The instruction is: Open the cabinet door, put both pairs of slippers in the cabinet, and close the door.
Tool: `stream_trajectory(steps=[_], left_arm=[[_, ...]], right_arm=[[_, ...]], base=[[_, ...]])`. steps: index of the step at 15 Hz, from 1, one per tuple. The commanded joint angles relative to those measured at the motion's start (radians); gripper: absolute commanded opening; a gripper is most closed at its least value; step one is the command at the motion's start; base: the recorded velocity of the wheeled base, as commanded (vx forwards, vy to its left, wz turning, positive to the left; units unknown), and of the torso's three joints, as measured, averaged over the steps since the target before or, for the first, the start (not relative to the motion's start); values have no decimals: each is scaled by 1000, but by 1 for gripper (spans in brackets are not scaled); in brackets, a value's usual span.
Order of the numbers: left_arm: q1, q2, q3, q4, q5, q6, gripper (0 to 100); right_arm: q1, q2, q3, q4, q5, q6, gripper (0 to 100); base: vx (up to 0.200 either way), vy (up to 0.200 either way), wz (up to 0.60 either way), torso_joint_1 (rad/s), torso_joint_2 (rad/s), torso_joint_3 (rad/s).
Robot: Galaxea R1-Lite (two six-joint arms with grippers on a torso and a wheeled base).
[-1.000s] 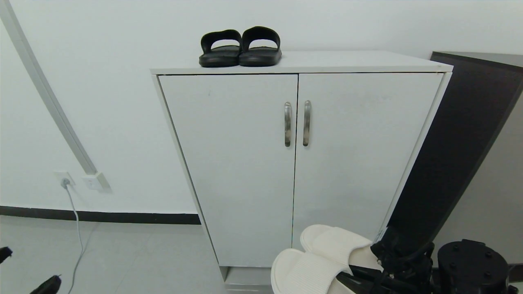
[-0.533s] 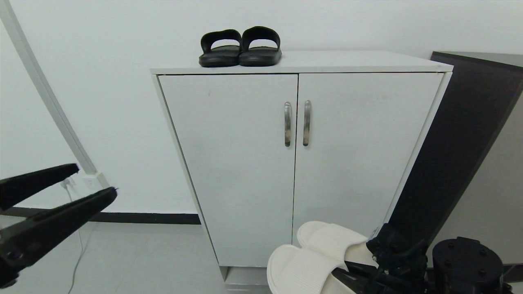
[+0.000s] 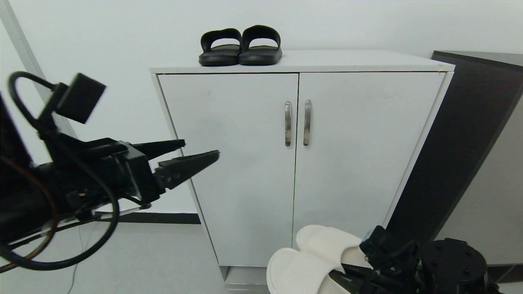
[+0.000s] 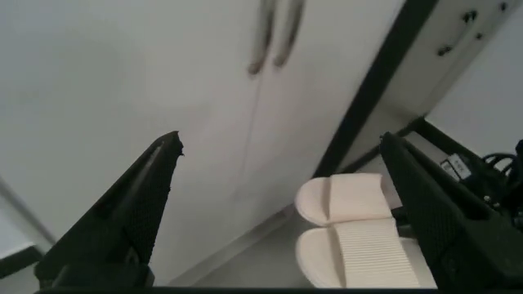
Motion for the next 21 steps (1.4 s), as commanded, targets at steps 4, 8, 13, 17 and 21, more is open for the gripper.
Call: stream_trajectory(steps=[4, 8, 13, 17, 21], left_arm=[[-137, 247, -150, -35, 1, -11, 100], [-174, 309, -287, -32, -7, -87, 100], [-191, 439, -463, -1, -79, -118, 100], [-205, 540, -627, 13, -165, -218, 100], [-205, 580, -704, 60, -229, -268, 100]], right_arm=[[1, 17, -4, -11, -3, -2, 0], [1, 18, -3, -31, -3, -2, 0], [-1, 26, -1, -32, -3, -1, 0], [-1, 27, 1, -32, -3, -1, 0], [-4, 27, 1, -32, -3, -1, 0]], base=[[0, 0, 0, 0, 0, 0], [0, 0, 0, 0, 0, 0], [0, 0, 0, 0, 0, 0], [0, 0, 0, 0, 0, 0], [0, 0, 0, 0, 0, 0]])
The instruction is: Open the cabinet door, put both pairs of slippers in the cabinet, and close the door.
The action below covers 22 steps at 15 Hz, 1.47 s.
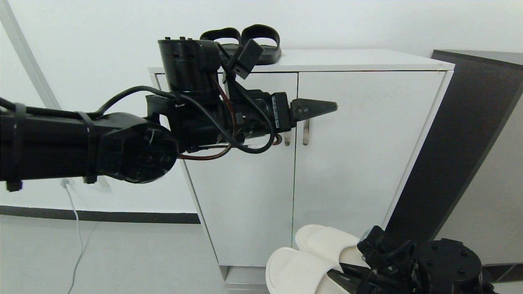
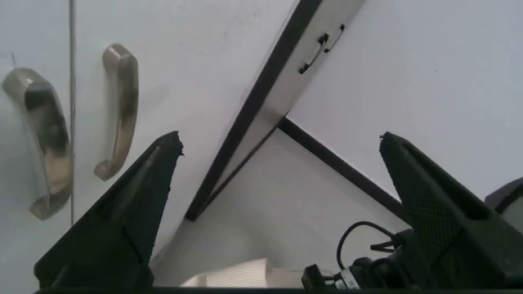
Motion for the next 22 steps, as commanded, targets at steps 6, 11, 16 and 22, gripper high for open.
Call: stream_trajectory(steps=[6, 11, 16, 22], left_arm=[[0, 72, -90, 39, 18, -3, 100], [-31, 71, -103, 114, 170, 88, 100], [-36, 83, -170, 171, 231, 98, 100], [-36, 129, -241, 203, 230, 97, 100]], right_arm=[[-1, 13, 2, 0, 1, 0, 0], [-1, 15, 3, 0, 1, 0, 0], [-1, 15, 2, 0, 1, -1, 0], [1, 13, 3, 0, -1, -1, 0]], base=[[0, 0, 0, 0, 0, 0], [0, 0, 0, 0, 0, 0], [0, 0, 0, 0, 0, 0], [0, 0, 0, 0, 0, 0]])
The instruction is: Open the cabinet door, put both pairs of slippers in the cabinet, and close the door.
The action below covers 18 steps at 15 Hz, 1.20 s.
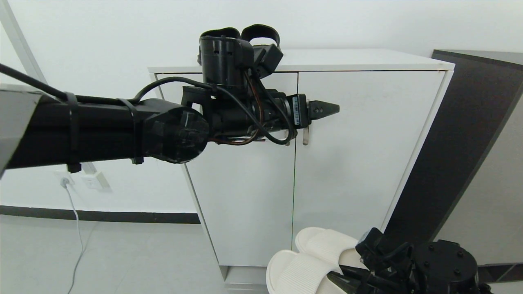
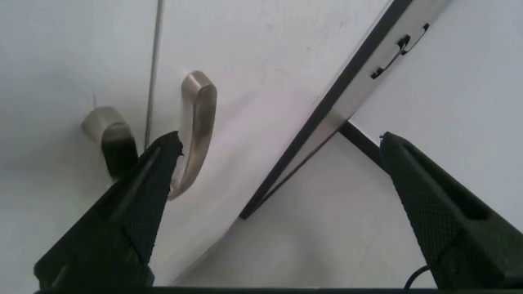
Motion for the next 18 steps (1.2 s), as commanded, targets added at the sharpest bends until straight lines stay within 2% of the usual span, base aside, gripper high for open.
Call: stream_trajectory(steps=[1, 7, 8, 9, 11, 18], left_arm=[[0, 30, -29, 4, -2, -1, 100], [0, 86, -102, 27, -11, -17, 100], [0, 86, -102, 27, -11, -17, 0], [0, 84, -100, 27, -11, -19, 0], [0, 78, -91, 27, -11, -50, 0], [-17, -39, 75, 17, -15, -48, 0]], right_arm=[[1, 0, 0, 0, 0, 0, 0], [1, 20, 0, -2, 1, 0, 0], [1, 21, 0, -3, 1, 0, 0], [1, 20, 0, -6, 1, 1, 0], [2, 20, 8, -26, 3, 0, 0], [30, 17, 31, -31, 11, -6, 0]], base=[[0, 0, 0, 0, 0, 0], [0, 0, 0, 0, 0, 0], [0, 0, 0, 0, 0, 0], [0, 0, 0, 0, 0, 0], [0, 0, 0, 0, 0, 0], [0, 0, 0, 0, 0, 0]])
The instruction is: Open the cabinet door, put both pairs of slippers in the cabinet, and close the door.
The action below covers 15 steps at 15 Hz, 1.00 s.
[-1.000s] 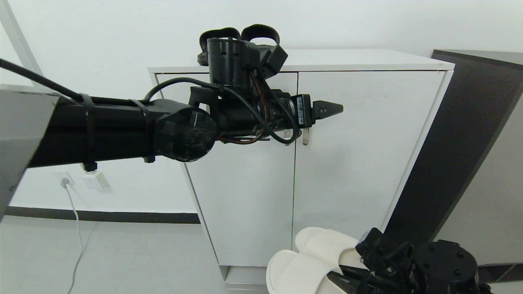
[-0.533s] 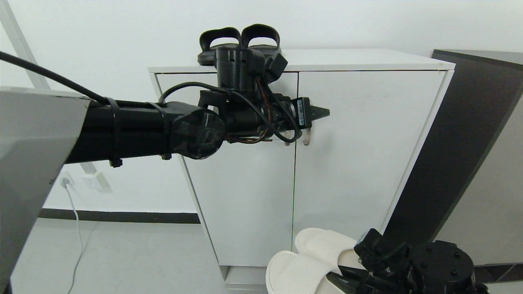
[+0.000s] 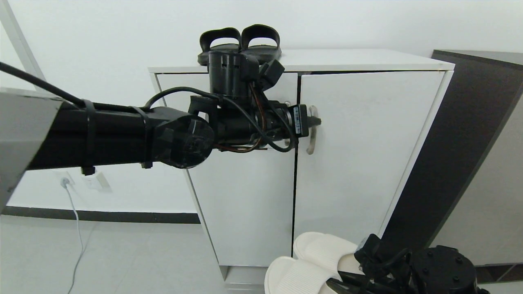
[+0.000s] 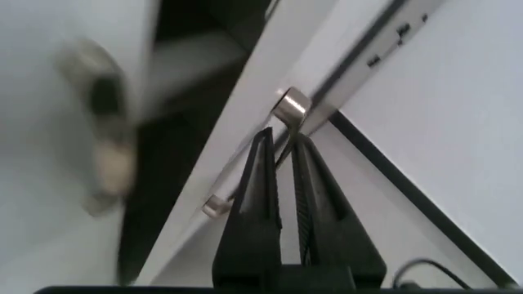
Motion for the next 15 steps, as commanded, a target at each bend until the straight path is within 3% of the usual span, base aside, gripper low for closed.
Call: stream_trajectory(steps=[1, 4, 9, 11, 13, 14, 15], left_arm=[[-15, -81, 70, 3, -7, -1, 0], [-27, -160, 168, -5, -9, 2, 0], [-21, -306, 381, -123, -1, -3, 0], [34, -291, 369, -134, -13, -41, 0], [65, -230, 329, -217, -38, -118, 0], [76, -196, 309, -254, -38, -138, 0], [85, -164, 283, -267, -38, -138, 0]], right_arm=[[21, -5, 9, -1, 7, 0, 0], [36, -20, 29, 1, 33, 0, 0], [44, -22, 37, -1, 50, 0, 0], [52, -20, 37, -1, 54, 0, 0], [52, -22, 37, -3, 54, 0, 0], [52, -22, 37, -1, 54, -2, 0], [52, -20, 37, -1, 54, -2, 0]], base=[[0, 0, 0, 0, 0, 0], [0, 0, 0, 0, 0, 0], [0, 0, 0, 0, 0, 0], [0, 0, 0, 0, 0, 0], [0, 0, 0, 0, 0, 0], [0, 0, 0, 0, 0, 0], [0, 0, 0, 0, 0, 0]])
